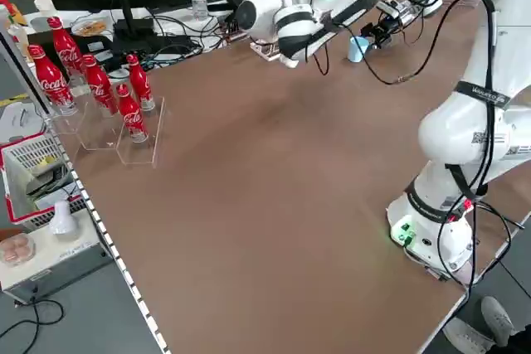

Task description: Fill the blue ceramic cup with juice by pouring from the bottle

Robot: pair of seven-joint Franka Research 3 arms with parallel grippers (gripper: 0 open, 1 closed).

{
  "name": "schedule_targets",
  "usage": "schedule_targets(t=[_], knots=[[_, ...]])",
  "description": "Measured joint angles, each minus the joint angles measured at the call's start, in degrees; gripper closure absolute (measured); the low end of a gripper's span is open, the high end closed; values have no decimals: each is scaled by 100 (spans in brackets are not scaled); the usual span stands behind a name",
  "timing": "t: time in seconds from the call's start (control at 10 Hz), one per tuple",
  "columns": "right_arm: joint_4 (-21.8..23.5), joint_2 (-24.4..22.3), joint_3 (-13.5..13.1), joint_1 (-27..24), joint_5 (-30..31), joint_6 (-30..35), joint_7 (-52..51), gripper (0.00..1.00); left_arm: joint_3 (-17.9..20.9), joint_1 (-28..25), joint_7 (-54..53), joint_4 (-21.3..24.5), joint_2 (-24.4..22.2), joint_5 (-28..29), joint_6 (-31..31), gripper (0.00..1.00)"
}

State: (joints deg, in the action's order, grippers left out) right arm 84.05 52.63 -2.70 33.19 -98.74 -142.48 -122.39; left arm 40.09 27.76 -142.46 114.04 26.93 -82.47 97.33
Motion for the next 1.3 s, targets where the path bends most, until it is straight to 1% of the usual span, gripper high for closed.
schedule_targets(t=[0.1,0.2,0.4,0.5,0.6,0.7,0.8,1.0,1.2,1.3], knots=[[119,-140,-7,-84,89,8,0,1,-546,-736,-62,-41,-19,110,-302,55],[250,-293,-17,-190,262,9,10,0,-1148,-1523,-86,-85,-28,279,-511,55],[479,-568,-24,-439,878,18,206,0,-2284,-3061,-105,-257,4,684,-940,55],[531,-672,-25,-537,1217,21,449,0,-2746,-3717,-103,-411,101,865,-1146,55],[572,-767,-30,-602,1635,-28,850,0,-3048,-4190,-102,-541,293,944,-1336,55],[583,-832,-34,-644,2169,-196,1392,0,-3198,-4472,-111,-648,565,954,-1472,55],[589,-896,-38,-702,2779,-327,2015,0,-3248,-4595,-143,-779,872,955,-1535,55],[574,-1059,-42,-833,4118,-365,3438,0,-3273,-4603,-177,-1015,1357,954,-1548,54],[523,-1225,-32,-964,5655,-384,5020,0,-3300,-4591,-258,-1213,1629,954,-1549,53],[464,-1297,17,-1062,6444,-420,5799,0,-3304,-4584,-290,-1272,1709,954,-1551,53]])
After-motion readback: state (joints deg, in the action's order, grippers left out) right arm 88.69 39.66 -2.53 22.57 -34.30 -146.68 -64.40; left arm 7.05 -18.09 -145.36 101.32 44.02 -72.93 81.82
